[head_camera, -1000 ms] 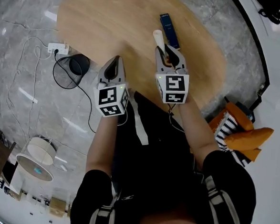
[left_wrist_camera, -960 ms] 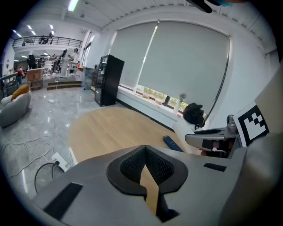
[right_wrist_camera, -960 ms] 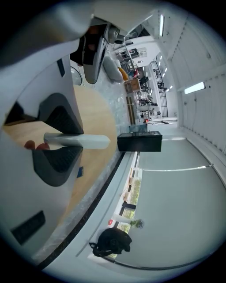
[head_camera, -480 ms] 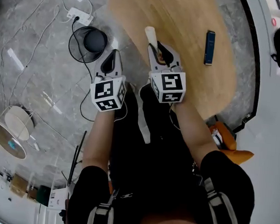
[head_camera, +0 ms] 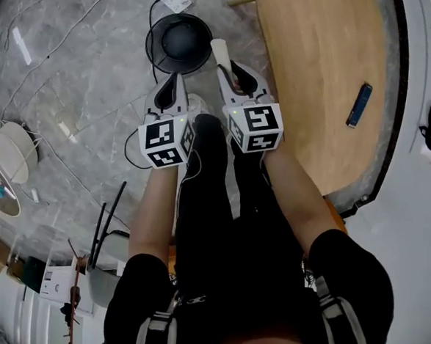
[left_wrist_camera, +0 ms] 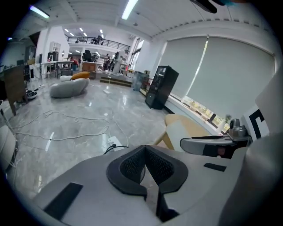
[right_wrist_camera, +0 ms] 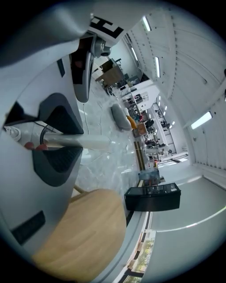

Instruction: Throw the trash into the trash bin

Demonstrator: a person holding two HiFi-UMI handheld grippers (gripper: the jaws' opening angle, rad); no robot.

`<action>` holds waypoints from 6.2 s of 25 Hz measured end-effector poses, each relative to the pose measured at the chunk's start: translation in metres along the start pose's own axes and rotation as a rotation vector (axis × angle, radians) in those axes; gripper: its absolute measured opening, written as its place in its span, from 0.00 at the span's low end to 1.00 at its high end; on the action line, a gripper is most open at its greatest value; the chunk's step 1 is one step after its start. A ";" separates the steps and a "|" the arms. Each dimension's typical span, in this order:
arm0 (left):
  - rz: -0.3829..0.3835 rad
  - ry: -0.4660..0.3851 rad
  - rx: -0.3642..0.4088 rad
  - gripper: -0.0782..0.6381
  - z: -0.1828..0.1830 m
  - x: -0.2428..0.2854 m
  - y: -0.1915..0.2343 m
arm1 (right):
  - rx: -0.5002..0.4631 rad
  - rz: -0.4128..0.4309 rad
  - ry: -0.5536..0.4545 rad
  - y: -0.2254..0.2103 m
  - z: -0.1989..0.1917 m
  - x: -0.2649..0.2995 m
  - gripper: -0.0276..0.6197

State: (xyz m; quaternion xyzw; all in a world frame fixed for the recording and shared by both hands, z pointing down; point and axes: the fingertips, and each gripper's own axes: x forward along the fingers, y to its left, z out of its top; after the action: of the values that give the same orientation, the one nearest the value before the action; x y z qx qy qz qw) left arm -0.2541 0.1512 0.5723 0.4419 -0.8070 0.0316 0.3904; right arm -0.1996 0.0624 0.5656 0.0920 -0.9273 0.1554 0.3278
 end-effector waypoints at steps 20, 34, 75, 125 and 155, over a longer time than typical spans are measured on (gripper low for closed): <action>-0.024 0.127 -0.012 0.13 -0.059 -0.004 0.076 | -0.067 0.019 0.320 0.040 -0.113 0.175 0.21; 0.002 0.154 -0.040 0.13 -0.097 0.028 0.112 | -0.086 -0.052 0.416 0.018 -0.189 0.243 0.29; -0.367 0.057 0.271 0.13 -0.009 0.036 -0.256 | 0.180 -0.495 -0.287 -0.193 -0.011 -0.206 0.06; -0.489 0.196 0.516 0.13 -0.087 0.073 -0.481 | 0.369 -0.512 0.154 -0.419 -0.206 -0.288 0.35; -0.426 0.135 0.396 0.13 -0.048 0.061 -0.383 | 0.213 -0.507 -0.152 -0.296 -0.084 -0.260 0.35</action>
State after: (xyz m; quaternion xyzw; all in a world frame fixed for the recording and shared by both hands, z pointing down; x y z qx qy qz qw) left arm 0.0386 -0.1041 0.5328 0.6657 -0.6466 0.1352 0.3472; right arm 0.1295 -0.1674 0.5299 0.3664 -0.8751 0.1577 0.2740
